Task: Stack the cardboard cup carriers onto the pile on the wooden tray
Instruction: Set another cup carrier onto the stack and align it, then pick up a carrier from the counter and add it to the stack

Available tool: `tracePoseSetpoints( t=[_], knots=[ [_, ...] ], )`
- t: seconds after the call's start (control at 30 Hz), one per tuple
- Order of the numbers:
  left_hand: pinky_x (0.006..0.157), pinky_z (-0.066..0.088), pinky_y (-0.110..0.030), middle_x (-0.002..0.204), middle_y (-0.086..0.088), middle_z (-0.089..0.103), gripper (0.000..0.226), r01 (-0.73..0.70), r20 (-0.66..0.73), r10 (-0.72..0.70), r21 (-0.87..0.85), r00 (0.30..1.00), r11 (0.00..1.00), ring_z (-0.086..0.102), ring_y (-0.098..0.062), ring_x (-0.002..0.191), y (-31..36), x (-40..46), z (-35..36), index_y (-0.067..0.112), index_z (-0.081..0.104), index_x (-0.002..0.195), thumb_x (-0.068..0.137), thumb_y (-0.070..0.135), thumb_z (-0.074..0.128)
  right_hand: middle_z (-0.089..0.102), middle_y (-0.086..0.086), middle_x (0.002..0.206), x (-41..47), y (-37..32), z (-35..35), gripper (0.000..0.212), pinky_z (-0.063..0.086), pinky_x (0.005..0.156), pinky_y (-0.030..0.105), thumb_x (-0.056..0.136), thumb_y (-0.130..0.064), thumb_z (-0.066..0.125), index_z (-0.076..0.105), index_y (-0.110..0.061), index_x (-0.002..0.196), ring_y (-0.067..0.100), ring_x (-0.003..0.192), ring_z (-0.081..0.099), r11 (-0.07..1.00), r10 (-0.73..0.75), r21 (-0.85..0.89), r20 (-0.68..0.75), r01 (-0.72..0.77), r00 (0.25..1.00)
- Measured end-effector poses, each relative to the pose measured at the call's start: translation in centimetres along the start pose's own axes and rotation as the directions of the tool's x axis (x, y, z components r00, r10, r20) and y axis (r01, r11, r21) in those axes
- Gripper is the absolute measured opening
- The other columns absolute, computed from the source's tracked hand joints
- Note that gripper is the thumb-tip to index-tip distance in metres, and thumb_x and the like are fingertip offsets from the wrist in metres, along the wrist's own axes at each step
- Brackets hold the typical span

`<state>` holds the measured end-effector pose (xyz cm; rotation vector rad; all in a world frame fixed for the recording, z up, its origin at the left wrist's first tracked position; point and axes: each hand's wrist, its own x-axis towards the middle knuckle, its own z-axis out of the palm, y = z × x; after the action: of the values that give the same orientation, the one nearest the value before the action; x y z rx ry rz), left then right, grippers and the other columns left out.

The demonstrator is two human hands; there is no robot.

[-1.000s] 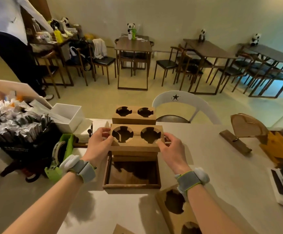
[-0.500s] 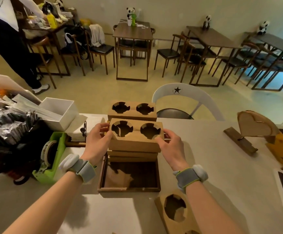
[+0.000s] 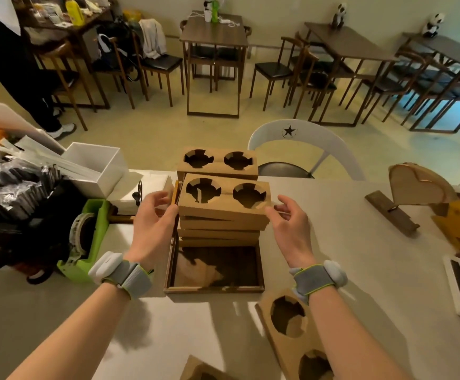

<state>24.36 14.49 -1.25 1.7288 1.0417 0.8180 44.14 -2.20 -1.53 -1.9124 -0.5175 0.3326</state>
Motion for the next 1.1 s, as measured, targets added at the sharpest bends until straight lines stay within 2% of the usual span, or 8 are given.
tracePoseSetpoints(
  t=[0.07,0.2,0.43,0.53,0.67,0.8,0.9,1.1],
  knots=[
    [0.079,0.048,-0.028,0.111,0.003,0.06,0.032,0.021,-0.025,-0.021,-0.015,0.999,1.0,0.058,-0.01,0.1,-0.6,-1.0,-0.7,0.022,0.053,0.122,0.09,0.026,0.057,0.062,-0.002,0.112,-0.2,0.2,-0.9,0.044,0.049,0.081,0.028,0.086,-0.038,0.063,0.057,-0.023,0.128,0.011,0.099,0.058,1.0,0.004,-0.007,-0.044,-0.004,0.999],
    [0.072,0.045,-0.021,0.098,0.012,0.059,0.02,0.063,0.0,-0.063,0.019,0.998,0.998,0.056,-0.004,0.093,-2.2,-4.9,-1.0,0.024,0.055,0.111,0.091,0.021,0.055,0.063,0.0,0.107,-2.6,1.2,-2.6,0.035,0.051,0.085,0.035,0.087,-0.033,0.063,0.061,-0.021,0.12,0.014,0.096,0.059,0.996,0.049,-0.066,-0.068,-0.053,0.996],
    [0.07,0.045,-0.024,0.099,0.004,0.063,0.017,0.084,0.3,-0.125,0.145,0.946,0.986,0.059,-0.011,0.092,-4.5,-11.4,-0.4,0.019,0.06,0.106,0.092,0.024,0.054,0.066,0.002,0.104,-10.1,3.6,-5.2,0.028,0.049,0.081,0.033,0.086,-0.029,0.064,0.067,-0.017,0.111,0.018,0.092,0.061,0.98,0.115,-0.151,-0.11,-0.131,0.987],
    [0.074,0.047,-0.029,0.103,-0.001,0.062,0.018,0.126,0.387,-0.205,0.219,0.899,0.967,0.058,-0.016,0.095,-5.9,-15.2,-0.6,0.017,0.058,0.108,0.092,0.026,0.055,0.065,-0.002,0.095,-15.5,5.5,-6.1,0.02,0.045,0.071,0.025,0.085,-0.028,0.065,0.066,-0.019,0.103,0.016,0.087,0.061,0.969,0.134,-0.195,-0.102,-0.152,0.986],
    [0.067,0.046,-0.024,0.108,-0.005,0.06,0.027,0.13,0.418,-0.227,0.249,0.88,0.96,0.058,-0.019,0.097,-7.4,-19.3,-1.8,0.014,0.057,0.115,0.091,0.025,0.056,0.066,-0.007,0.091,-22.1,8.2,-6.4,0.014,0.041,0.061,0.019,0.086,-0.027,0.063,0.065,-0.025,0.099,0.007,0.078,0.06,0.949,0.142,-0.271,-0.082,-0.159,0.987],
    [0.079,0.056,-0.041,0.107,-0.007,0.059,0.033,0.137,0.425,-0.242,0.263,0.873,0.955,0.061,-0.026,0.097,-8.2,-22.4,-2.7,0.014,0.055,0.12,0.091,0.03,0.057,0.063,-0.002,0.091,-27.4,10.4,-6.7,0.01,0.042,0.061,0.015,0.088,-0.021,0.062,0.062,-0.023,0.098,0.006,0.076,0.058,0.945,0.116,-0.298,-0.08,-0.135,0.99],
    [0.079,0.055,-0.042,0.106,-0.007,0.061,0.031,0.145,0.414,-0.255,0.279,0.874,0.949,0.061,-0.026,0.097,-8.5,-23.6,-2.7,0.014,0.056,0.117,0.091,0.03,0.056,0.063,-0.002,0.089,-29.6,11.2,-6.6,0.007,0.041,0.061,0.012,0.088,-0.018,0.062,0.063,-0.021,0.095,0.005,0.076,0.057,0.939,0.109,-0.317,-0.088,-0.132,0.99],
    [0.078,0.054,-0.042,0.101,-0.003,0.061,0.023,0.12,0.42,-0.213,0.237,0.882,0.964,0.06,-0.024,0.095,-8.5,-24.7,-3.1,0.015,0.057,0.111,0.09,0.024,0.055,0.063,-0.006,0.075,-30.8,11.1,-6.0,0.01,0.049,0.064,0.027,0.089,-0.021,0.062,0.062,-0.021,0.099,0.009,0.072,0.059,0.947,0.169,-0.263,-0.082,-0.185,0.982]
  ],
)
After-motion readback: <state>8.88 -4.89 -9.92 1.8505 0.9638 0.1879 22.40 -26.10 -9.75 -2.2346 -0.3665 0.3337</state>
